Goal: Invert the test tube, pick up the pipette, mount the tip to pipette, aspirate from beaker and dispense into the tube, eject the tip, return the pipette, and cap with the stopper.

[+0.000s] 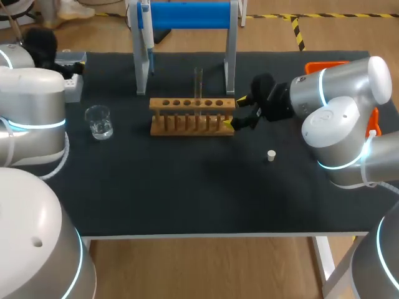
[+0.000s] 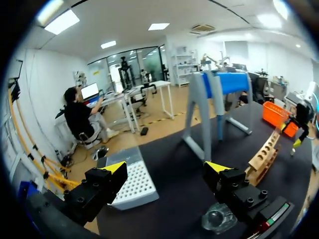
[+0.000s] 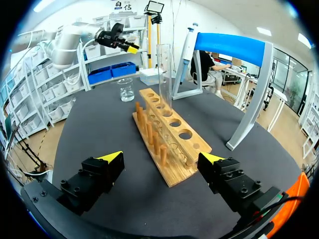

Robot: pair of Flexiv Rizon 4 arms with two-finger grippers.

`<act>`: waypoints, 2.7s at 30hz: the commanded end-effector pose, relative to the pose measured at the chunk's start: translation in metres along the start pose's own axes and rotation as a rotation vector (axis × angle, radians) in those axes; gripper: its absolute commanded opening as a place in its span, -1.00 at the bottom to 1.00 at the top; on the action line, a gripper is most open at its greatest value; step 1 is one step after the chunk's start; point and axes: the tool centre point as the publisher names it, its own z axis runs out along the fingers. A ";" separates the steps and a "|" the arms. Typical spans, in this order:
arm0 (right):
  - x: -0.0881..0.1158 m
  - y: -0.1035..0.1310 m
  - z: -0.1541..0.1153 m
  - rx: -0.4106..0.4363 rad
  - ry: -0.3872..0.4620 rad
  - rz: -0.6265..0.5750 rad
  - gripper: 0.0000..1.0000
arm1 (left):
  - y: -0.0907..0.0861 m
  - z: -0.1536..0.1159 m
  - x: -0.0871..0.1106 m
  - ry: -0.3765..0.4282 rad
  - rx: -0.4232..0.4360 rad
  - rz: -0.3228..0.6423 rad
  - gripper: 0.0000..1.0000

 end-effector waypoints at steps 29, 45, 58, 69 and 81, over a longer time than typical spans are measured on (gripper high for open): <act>0.000 -0.001 -0.001 -0.002 0.001 -0.001 1.00 | 0.010 0.041 -0.024 -0.114 -0.050 -0.059 1.00; 0.000 -0.001 -0.001 -0.002 0.001 -0.001 1.00 | 0.033 0.081 -0.052 -0.183 -0.099 -0.144 1.00; 0.000 -0.001 -0.001 -0.002 0.001 -0.001 1.00 | 0.049 0.100 -0.069 -0.188 -0.121 -0.209 1.00; 0.000 -0.001 -0.001 -0.002 0.001 -0.001 1.00 | 0.052 0.108 -0.074 -0.186 -0.127 -0.222 0.04; 0.000 -0.001 -0.001 -0.002 0.001 -0.001 1.00 | 0.054 0.115 -0.074 -0.160 -0.129 -0.266 -0.03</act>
